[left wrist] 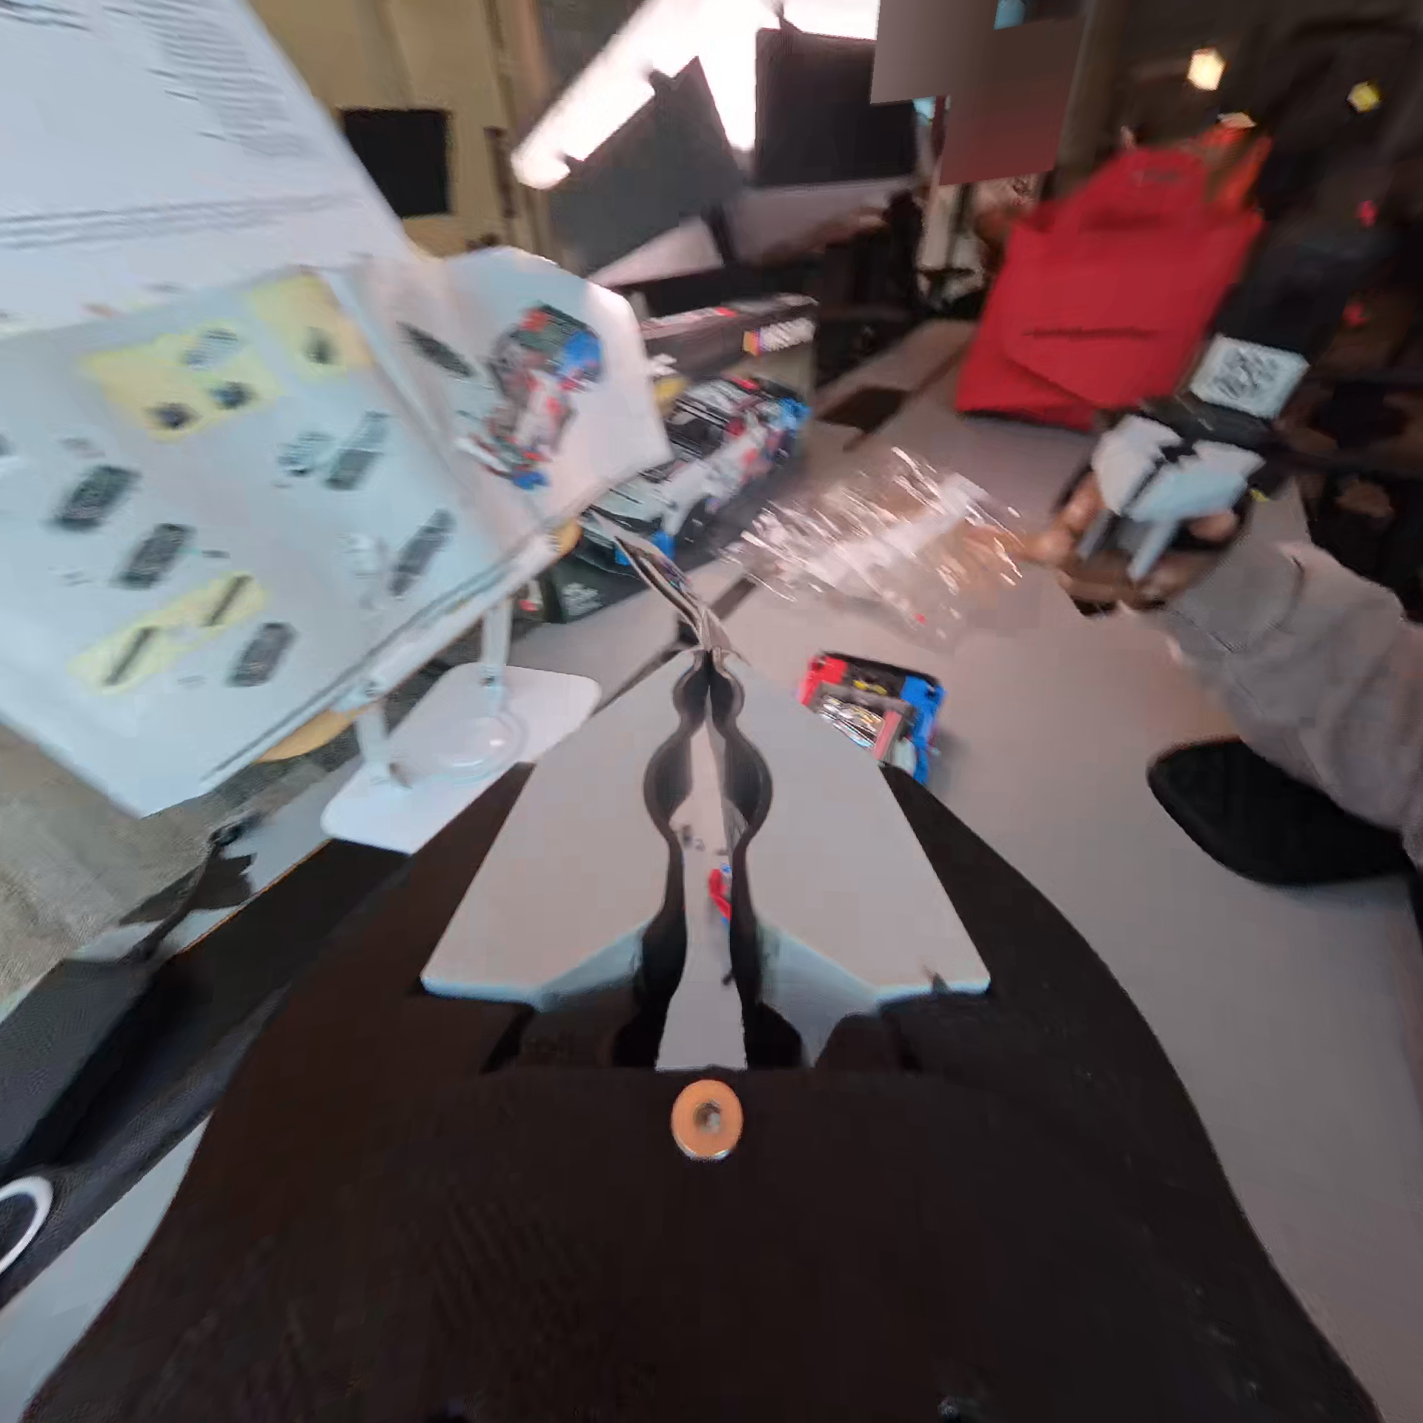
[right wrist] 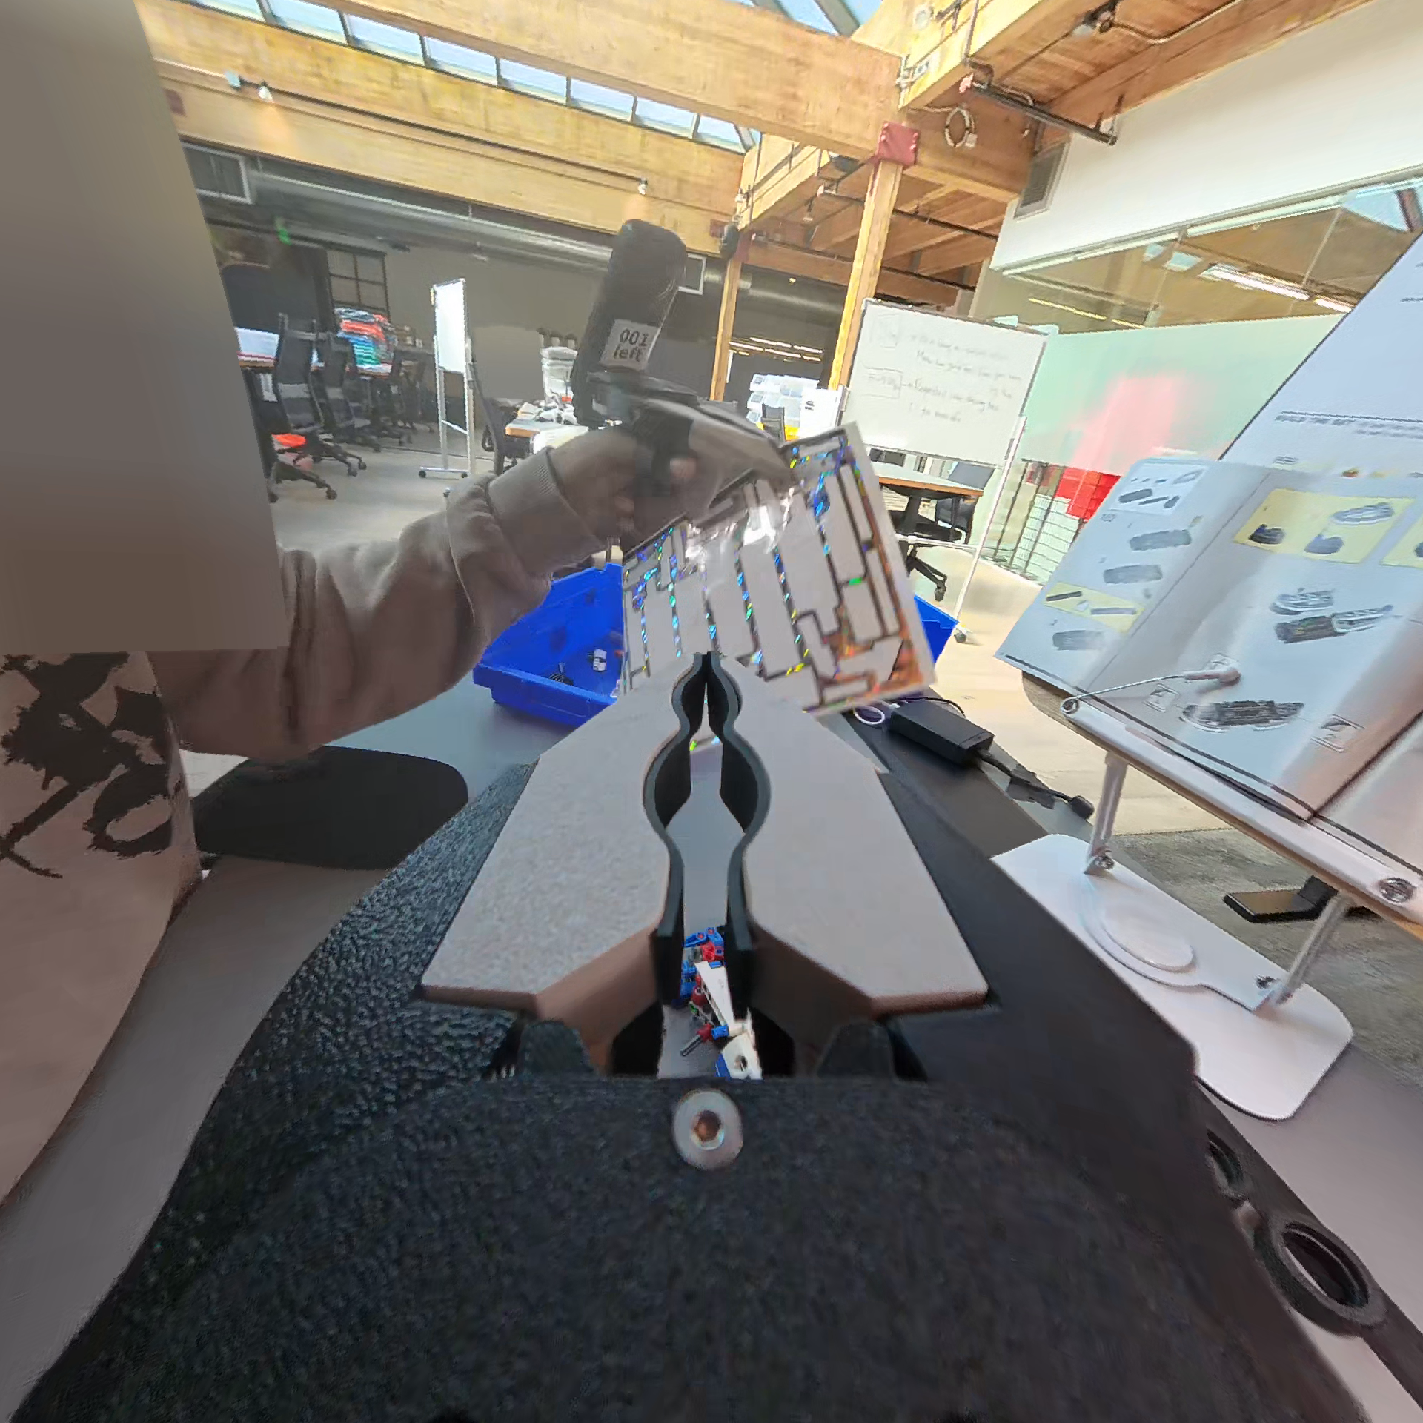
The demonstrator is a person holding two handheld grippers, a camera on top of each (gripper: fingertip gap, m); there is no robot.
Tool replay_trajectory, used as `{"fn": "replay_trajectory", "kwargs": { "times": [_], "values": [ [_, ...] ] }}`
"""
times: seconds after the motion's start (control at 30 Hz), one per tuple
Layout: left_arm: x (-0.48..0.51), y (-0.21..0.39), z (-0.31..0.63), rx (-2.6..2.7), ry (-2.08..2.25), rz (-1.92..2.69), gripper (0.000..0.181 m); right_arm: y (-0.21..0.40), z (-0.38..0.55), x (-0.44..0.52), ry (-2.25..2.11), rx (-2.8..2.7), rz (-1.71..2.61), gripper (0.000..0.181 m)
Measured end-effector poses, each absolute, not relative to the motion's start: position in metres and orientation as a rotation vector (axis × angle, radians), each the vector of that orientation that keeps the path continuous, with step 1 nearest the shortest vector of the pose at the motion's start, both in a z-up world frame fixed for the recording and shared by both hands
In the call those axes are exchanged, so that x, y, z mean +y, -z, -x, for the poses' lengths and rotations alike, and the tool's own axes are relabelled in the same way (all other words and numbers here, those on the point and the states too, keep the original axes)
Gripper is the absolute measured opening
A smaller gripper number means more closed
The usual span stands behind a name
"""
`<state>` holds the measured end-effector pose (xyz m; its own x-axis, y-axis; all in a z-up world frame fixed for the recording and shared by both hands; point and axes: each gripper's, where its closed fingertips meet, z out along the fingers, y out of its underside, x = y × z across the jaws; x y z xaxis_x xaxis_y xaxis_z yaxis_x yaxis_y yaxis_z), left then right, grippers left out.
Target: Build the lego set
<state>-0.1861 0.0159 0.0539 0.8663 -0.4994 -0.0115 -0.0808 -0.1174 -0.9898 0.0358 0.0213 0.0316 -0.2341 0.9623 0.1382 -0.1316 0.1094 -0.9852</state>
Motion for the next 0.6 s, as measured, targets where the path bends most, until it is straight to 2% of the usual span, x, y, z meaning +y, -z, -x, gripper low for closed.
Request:
{"fn": "replay_trajectory", "kwargs": {
  "times": [0.1, 0.27, 0.4, 0.6],
  "values": [
    [0.039, -0.063, 0.293, 0.103, 0.341, 1.679, 0.0, -0.03, -0.036, 0.028, -1.332, -1.34, 0.923, 0.0],
    [0.068, -0.003, 0.423, -0.265, 0.251, 1.804, 0.0, -0.031, -0.038, 0.03, -1.313, -1.33, 0.925, 0.0],
    [0.092, 0.038, 0.453, -0.399, 0.406, 1.809, 0.0, -0.029, -0.037, 0.031, -1.297, -1.334, 0.935, 0.0],
    [0.127, 0.058, 0.46, -0.379, 0.506, 1.819, 0.0, -0.018, -0.033, 0.04, -1.265, -1.344, 0.972, 0.0]
  ]
}}
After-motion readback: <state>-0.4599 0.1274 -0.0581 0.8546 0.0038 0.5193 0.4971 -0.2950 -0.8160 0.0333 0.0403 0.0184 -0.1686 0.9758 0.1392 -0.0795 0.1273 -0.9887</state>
